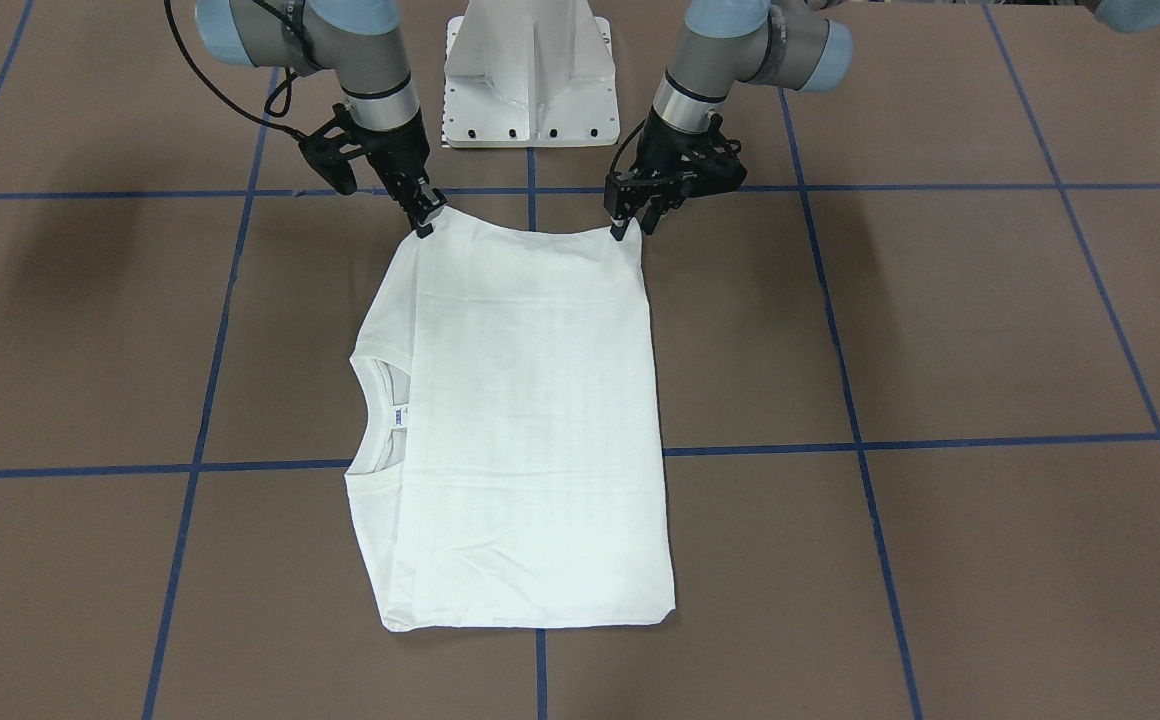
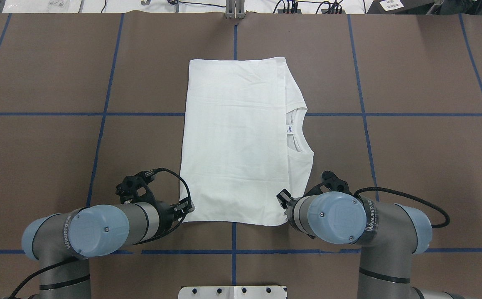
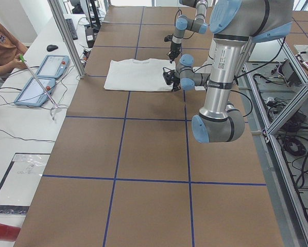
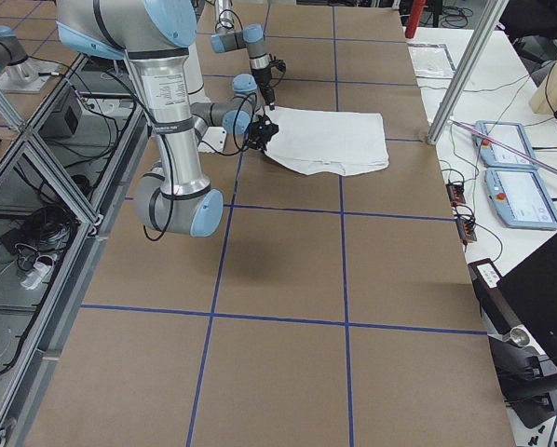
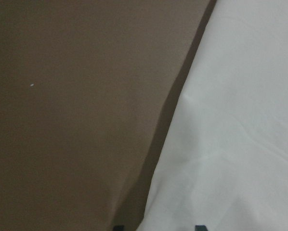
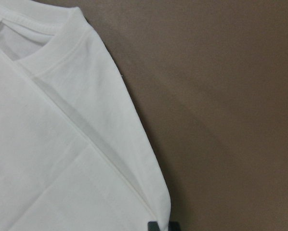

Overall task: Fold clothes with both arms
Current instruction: 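Move the left gripper to the shirt's edge nearest the robot beside the right gripper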

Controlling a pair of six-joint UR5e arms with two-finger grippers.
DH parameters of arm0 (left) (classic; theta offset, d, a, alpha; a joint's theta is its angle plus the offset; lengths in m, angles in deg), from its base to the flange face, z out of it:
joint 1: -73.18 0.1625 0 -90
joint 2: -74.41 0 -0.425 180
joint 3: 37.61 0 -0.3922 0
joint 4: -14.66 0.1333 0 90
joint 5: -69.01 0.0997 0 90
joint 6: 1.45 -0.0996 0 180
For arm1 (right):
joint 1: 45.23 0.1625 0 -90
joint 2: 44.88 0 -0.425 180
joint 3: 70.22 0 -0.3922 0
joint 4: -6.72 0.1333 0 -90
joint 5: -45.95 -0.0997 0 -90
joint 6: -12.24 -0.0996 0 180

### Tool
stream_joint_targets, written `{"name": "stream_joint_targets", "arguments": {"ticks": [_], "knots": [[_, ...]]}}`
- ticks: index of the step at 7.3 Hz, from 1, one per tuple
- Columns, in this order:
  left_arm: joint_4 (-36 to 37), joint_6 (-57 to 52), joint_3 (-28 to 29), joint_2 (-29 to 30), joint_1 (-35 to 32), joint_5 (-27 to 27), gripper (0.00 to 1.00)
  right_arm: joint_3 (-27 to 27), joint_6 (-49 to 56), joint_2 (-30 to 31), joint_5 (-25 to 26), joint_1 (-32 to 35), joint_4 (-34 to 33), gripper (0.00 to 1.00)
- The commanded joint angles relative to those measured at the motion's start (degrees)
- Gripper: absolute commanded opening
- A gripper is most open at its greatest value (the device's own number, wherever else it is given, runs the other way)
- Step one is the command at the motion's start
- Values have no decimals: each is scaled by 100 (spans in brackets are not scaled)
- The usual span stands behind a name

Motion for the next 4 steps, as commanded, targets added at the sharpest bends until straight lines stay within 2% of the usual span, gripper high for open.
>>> {"name": "stream_joint_targets", "arguments": {"ticks": [1, 2, 3, 4], "knots": [[0, 38, 10, -3, 70, 7, 37, 2, 0, -2, -3, 0, 0, 0], [0, 117, 19, -29, 97, 7, 14, 2, 0, -19, -3, 0, 0, 0], [0, 118, 10, -21, 106, 7, 0, 63, 0, 15, -3, 0, 0, 0], [0, 118, -7, -21, 106, 7, 0, 89, 0, 16, -3, 0, 0, 0]]}}
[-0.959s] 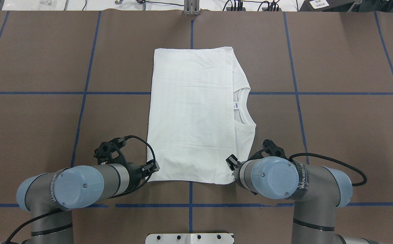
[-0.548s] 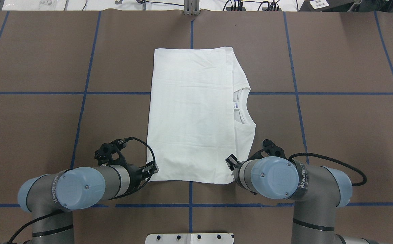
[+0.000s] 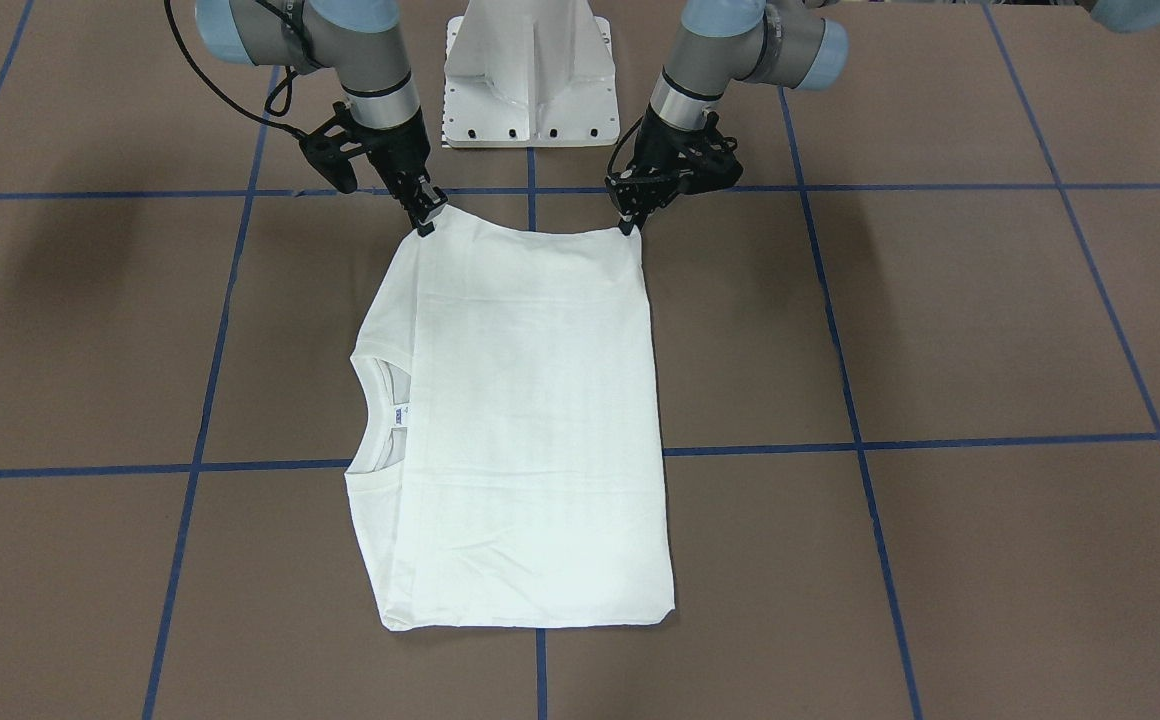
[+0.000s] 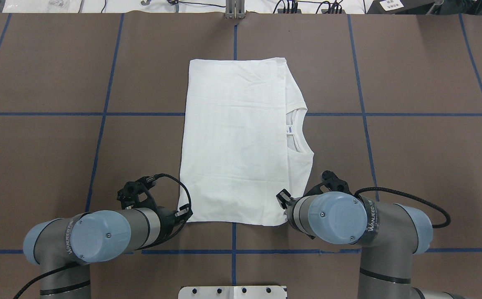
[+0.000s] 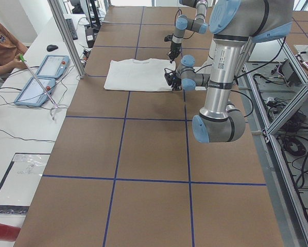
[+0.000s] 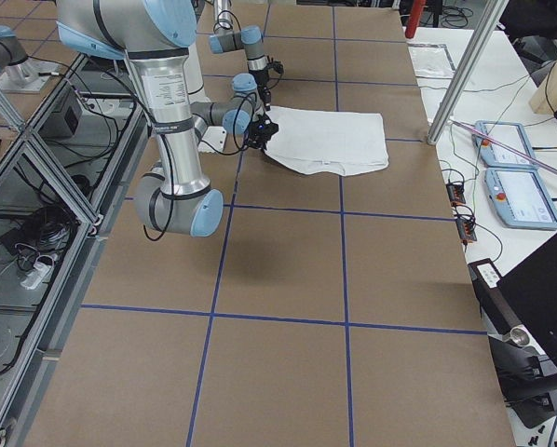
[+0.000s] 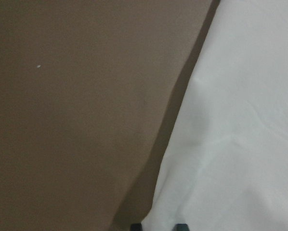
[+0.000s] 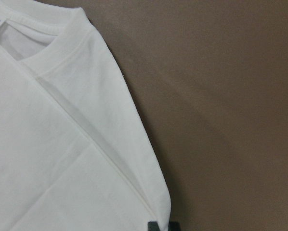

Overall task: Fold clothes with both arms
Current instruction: 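Move the left gripper to the shirt's edge nearest the robot beside the right gripper, then grasp the shirt edge nearest the robot with both grippers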

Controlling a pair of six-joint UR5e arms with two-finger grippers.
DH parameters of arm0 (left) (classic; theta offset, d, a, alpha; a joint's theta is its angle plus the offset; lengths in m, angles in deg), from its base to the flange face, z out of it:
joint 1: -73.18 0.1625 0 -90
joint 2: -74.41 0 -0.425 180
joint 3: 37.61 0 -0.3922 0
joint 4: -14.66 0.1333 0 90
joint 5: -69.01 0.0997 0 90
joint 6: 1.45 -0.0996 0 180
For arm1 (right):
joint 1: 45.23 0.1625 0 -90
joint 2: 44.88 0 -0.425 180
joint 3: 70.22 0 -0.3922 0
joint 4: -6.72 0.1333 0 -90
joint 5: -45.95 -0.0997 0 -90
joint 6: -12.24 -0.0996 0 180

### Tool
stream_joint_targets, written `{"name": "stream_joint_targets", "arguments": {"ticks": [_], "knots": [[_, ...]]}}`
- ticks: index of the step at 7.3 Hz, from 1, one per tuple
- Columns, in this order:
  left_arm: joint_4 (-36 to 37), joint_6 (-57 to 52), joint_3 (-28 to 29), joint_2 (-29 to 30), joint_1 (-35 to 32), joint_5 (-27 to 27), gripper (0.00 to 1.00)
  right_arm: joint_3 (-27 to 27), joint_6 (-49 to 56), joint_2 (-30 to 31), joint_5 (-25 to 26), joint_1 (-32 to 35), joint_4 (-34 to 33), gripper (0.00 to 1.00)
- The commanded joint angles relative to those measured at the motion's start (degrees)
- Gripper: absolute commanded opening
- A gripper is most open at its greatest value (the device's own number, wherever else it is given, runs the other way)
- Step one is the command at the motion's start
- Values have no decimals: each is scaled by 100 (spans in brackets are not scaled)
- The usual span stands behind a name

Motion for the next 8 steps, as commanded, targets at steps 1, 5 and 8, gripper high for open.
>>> {"name": "stream_joint_targets", "arguments": {"ticks": [1, 5, 8], "knots": [[9, 20, -110, -2, -1, -9, 0, 77, 0, 19, 0, 0, -9, 0], [860, 650, -1753, -512, 333, -376, 0, 1137, -17, 798, -149, -219, 35, 0], [861, 1021, -1860, -424, 579, -404, 0, 1702, -667, 960, -115, -728, 44, 0]]}}
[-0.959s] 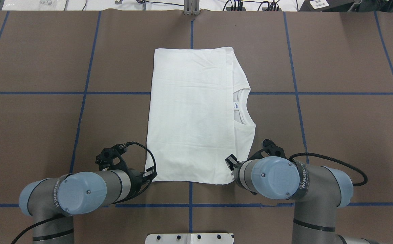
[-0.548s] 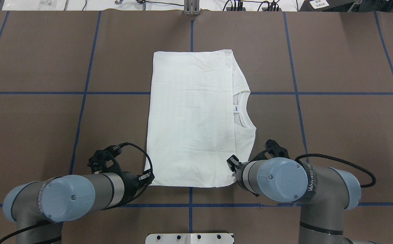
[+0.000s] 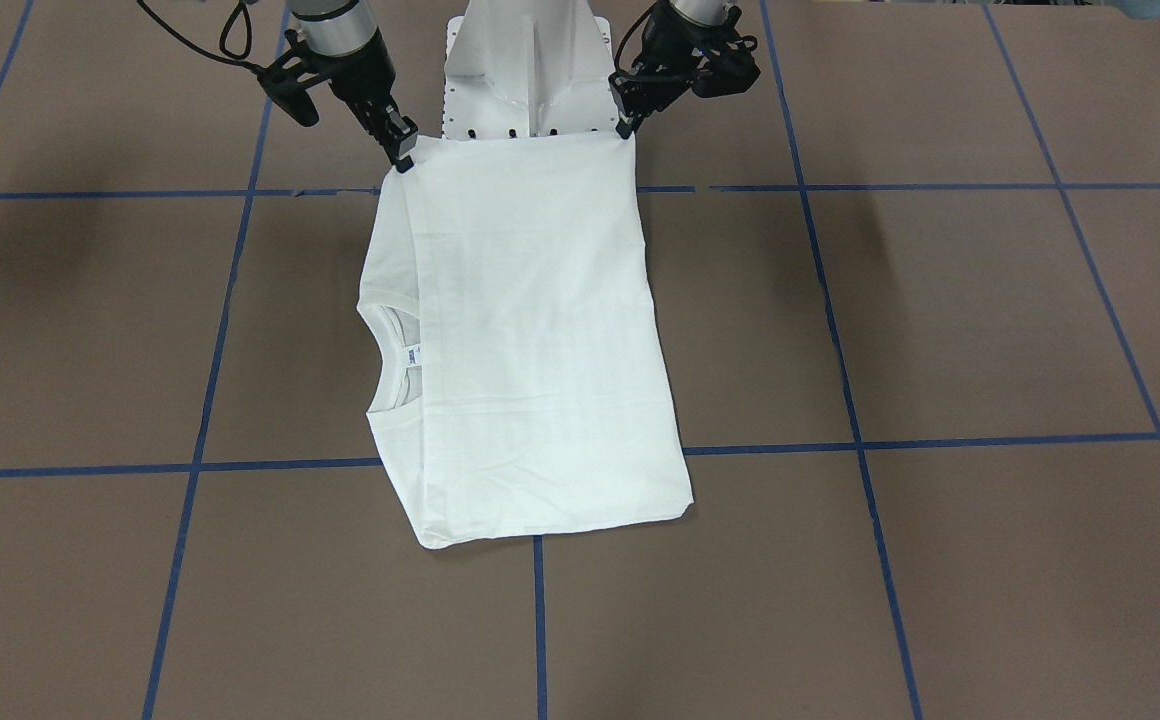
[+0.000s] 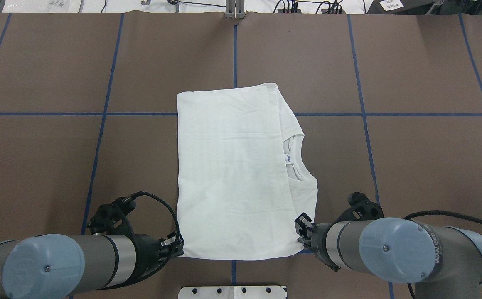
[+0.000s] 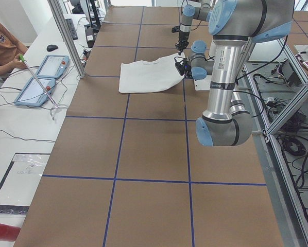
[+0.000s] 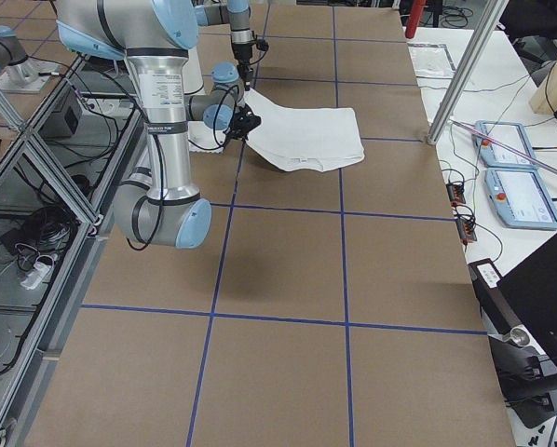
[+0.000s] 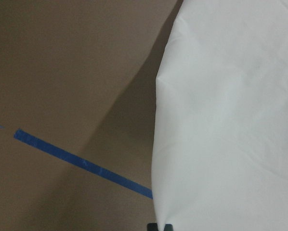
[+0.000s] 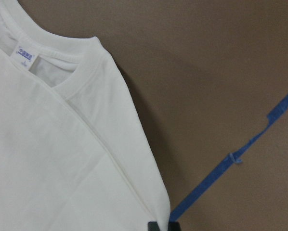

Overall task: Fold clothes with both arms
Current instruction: 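Grasp the shirt edge nearest the robot with both grippers, then lift the near edge with both grippers and fold it over toward the far edge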

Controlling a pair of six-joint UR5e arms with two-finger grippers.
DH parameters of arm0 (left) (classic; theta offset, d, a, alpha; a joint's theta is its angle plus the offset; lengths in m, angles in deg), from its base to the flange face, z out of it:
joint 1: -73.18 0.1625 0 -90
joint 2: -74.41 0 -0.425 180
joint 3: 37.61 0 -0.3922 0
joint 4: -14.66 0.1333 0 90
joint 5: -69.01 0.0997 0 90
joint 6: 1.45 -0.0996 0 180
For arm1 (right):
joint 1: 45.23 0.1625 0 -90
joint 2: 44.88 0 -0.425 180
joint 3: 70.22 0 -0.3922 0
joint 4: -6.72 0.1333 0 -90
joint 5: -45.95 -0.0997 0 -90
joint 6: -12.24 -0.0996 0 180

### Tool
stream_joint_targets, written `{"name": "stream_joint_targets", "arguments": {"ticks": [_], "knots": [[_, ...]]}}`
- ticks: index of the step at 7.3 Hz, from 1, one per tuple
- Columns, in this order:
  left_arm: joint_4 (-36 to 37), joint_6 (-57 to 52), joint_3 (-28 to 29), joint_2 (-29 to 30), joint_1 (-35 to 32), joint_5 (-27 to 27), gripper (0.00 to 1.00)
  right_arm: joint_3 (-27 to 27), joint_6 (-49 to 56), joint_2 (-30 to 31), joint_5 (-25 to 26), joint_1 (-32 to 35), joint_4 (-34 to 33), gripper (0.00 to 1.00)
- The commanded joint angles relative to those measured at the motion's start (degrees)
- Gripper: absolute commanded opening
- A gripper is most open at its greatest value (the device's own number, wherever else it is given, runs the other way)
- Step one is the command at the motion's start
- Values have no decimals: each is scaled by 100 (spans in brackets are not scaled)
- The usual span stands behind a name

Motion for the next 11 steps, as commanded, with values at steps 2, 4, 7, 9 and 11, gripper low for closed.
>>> {"name": "stream_joint_targets", "arguments": {"ticks": [2, 4, 7, 9, 11], "knots": [[10, 137, -140, 26, 106, -40, 0, 364, -273, 52, -7, -244, -13, 0], [19, 24, -421, 157, -25, -338, 0, 480, -220, -17, -242, 367, -48, 0], [107, -1292, 662, 1191, -1453, -731, 0, -322, 630, -673, -1813, 2247, -48, 0], [19, -1909, 1359, 1519, -2202, -945, 0, -1249, 1157, -1265, -1906, 2638, -22, 0], [-645, -2218, 2184, 1608, -2538, -945, 0, -2107, 1598, -1886, -1923, 2928, -13, 0]]}}
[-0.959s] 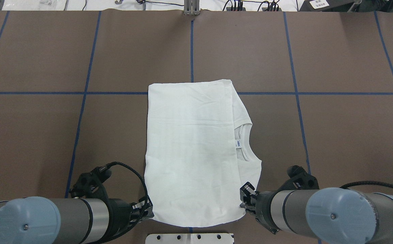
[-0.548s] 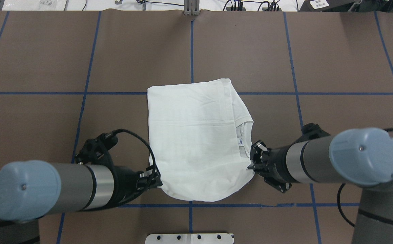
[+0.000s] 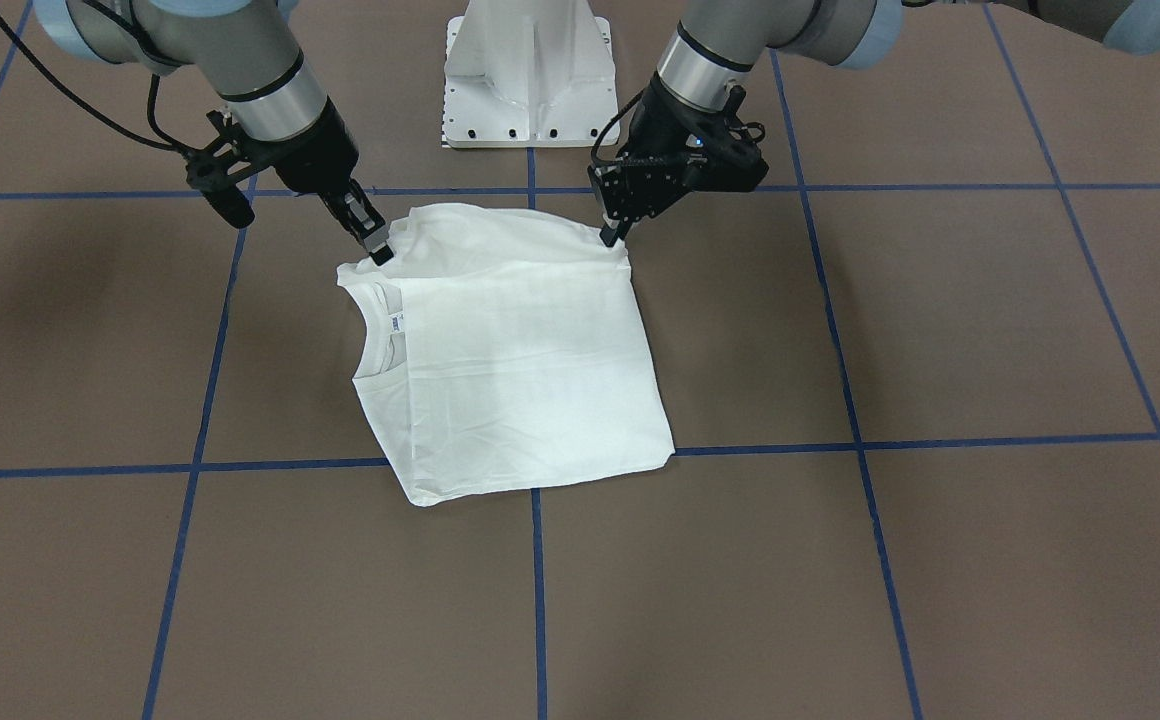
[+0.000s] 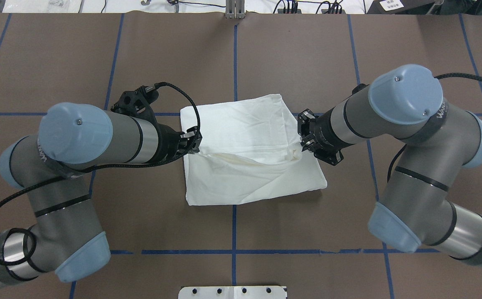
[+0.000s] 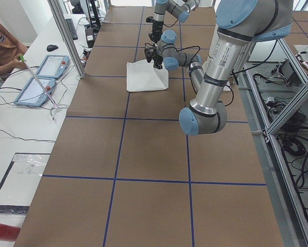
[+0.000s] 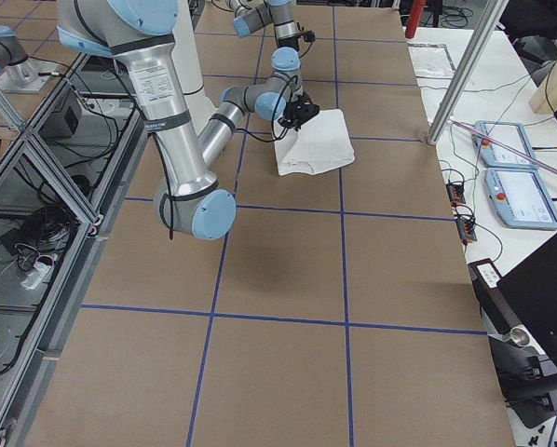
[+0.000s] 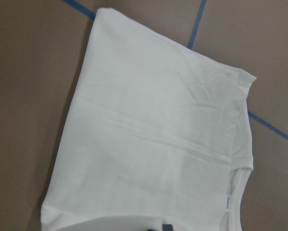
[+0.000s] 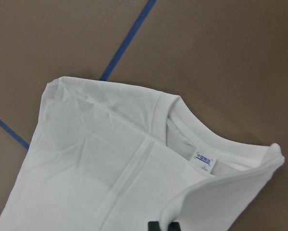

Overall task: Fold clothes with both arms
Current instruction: 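Lift the near edge with both grippers and fold it over toward the far edge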

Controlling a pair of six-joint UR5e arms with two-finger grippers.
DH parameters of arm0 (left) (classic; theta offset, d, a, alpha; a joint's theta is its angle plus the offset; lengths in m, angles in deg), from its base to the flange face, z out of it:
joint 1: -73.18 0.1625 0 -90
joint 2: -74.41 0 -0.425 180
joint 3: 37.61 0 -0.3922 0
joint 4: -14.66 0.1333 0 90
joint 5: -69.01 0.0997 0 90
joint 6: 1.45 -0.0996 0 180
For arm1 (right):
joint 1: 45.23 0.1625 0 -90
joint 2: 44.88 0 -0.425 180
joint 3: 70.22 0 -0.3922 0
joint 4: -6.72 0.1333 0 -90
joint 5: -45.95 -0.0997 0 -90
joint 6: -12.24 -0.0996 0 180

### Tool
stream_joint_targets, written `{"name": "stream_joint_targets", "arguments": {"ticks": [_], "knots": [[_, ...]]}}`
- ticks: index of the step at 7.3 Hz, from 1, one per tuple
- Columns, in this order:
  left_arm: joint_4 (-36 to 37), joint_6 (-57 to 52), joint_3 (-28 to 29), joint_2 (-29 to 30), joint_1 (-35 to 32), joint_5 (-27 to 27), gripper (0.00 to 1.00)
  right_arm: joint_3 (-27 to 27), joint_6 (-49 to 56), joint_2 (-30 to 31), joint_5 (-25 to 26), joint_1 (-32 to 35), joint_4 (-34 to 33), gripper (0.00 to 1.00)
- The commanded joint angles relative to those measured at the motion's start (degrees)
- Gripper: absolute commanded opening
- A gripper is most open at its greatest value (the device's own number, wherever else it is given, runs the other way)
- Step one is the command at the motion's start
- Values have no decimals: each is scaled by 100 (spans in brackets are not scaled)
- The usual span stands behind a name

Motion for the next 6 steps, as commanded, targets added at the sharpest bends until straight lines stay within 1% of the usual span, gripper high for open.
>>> {"name": "stream_joint_targets", "arguments": {"ticks": [1, 2, 3, 4, 5, 6], "knots": [[-779, -185, 1047, 228, -375, -17, 0, -1057, 463, -729, -24, 267, 15, 0], [-939, -211, 1348, 342, -489, -17, 0, -1523, 596, -1037, -32, 329, 24, 0], [-1019, -238, 1394, 343, -560, -17, 0, -1971, 702, -1388, -50, 390, 24, 0], [-1029, -247, 1403, 352, -630, -17, 0, -2124, 825, -1444, -120, 461, 24, 0], [-1029, -360, 1403, 361, -736, -17, 0, -2421, 939, -1627, -164, 540, 33, 0], [-1037, -379, 1534, 370, -745, -17, 0, -2850, 1001, -1899, -164, 558, 137, 0]]}}
